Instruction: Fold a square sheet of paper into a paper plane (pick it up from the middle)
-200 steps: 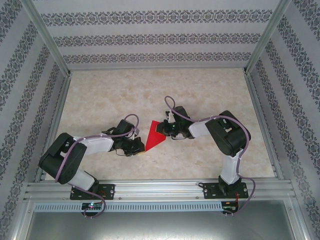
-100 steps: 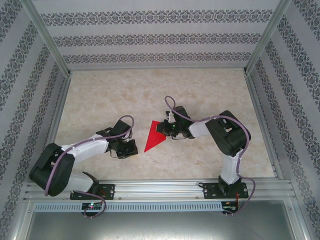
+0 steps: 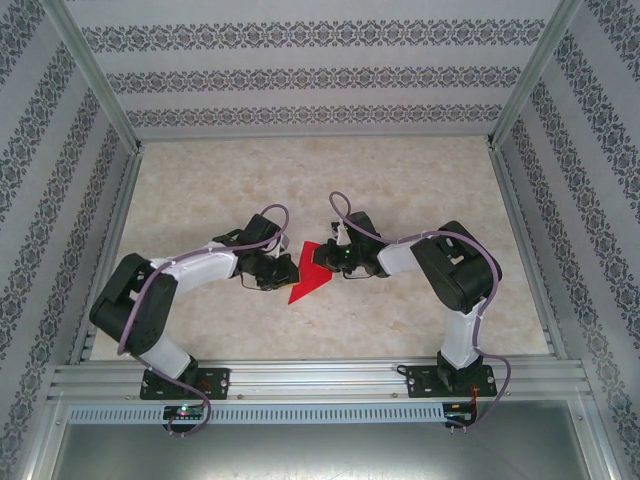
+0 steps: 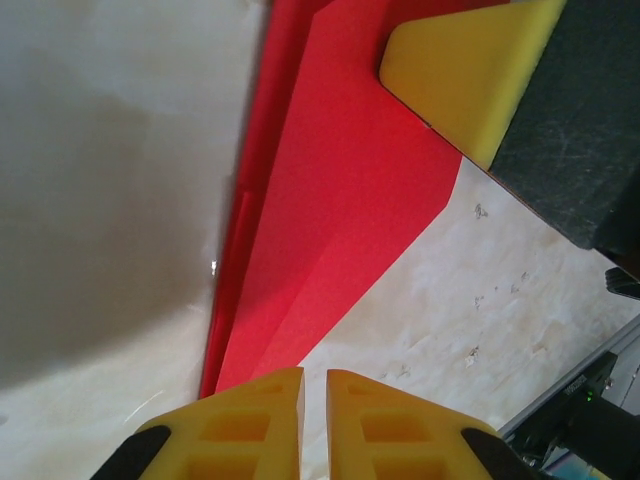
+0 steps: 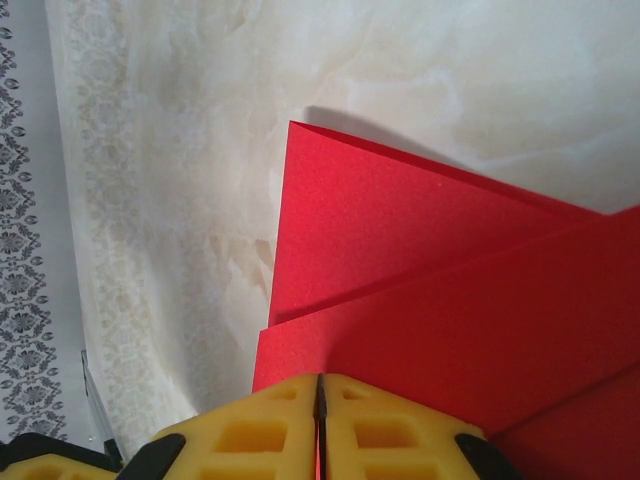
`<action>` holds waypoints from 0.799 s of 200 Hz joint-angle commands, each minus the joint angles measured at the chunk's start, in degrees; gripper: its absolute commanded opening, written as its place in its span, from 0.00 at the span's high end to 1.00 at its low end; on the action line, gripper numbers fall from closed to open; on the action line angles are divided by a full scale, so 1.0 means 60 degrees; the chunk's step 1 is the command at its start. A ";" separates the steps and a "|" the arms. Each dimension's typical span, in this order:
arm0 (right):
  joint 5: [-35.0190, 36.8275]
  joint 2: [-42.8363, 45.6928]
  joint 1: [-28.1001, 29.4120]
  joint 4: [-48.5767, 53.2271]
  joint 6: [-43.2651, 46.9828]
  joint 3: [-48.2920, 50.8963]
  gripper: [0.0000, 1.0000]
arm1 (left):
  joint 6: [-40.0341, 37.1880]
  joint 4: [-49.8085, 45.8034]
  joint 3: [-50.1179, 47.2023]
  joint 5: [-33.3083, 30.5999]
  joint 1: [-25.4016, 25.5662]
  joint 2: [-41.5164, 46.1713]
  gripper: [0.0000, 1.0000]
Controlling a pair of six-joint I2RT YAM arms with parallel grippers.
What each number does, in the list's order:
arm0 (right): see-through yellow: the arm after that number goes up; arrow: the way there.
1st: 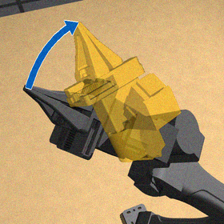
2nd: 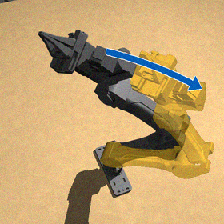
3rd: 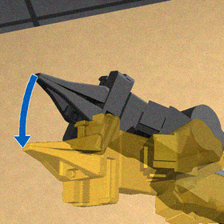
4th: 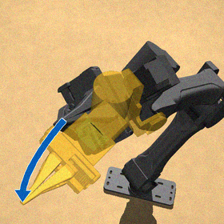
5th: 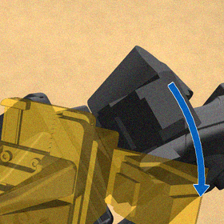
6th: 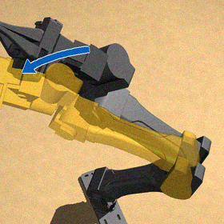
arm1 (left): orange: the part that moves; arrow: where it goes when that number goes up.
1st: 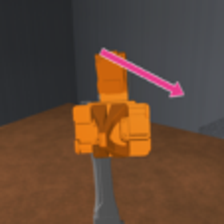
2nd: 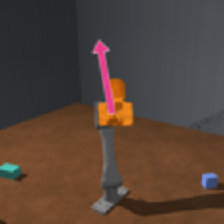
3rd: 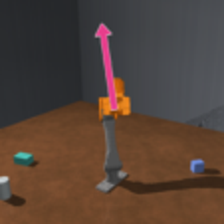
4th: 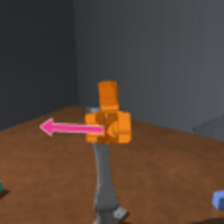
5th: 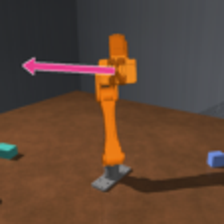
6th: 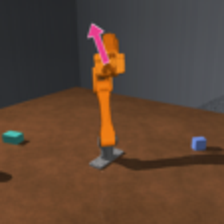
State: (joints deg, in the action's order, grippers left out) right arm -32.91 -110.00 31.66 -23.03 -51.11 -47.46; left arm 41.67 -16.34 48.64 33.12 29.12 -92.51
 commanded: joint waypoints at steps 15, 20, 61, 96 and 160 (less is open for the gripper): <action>0.0935 -0.0442 0.0019 0.1185 0.0043 0.0120 0.89 | -0.0563 -0.0211 0.0187 0.0115 0.0027 -0.0895 0.85; 0.0920 -0.0399 0.0026 0.1190 0.0024 0.0100 0.89 | -0.0632 -0.0400 0.0211 -0.0073 0.0024 -0.0983 0.86; 0.0824 0.0400 0.0117 0.1940 0.0448 -0.0488 0.88 | -0.1074 -0.1291 -0.0212 -0.1321 0.0025 -0.1025 0.90; 0.0922 0.0985 0.0645 0.2386 0.0550 -0.0521 0.94 | -0.0824 -0.0896 -0.0419 -0.1254 0.0024 -0.1061 0.91; 0.1040 0.0267 0.1521 0.2011 -0.0062 -0.0618 0.96 | -0.0765 -0.0795 -0.0390 -0.1200 0.0024 -0.1106 0.92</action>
State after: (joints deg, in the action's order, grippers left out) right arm -28.03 -105.69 39.79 -10.72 -49.67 -50.00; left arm 37.47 -16.84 48.62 31.24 29.26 -97.71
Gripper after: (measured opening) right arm 0.048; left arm 0.083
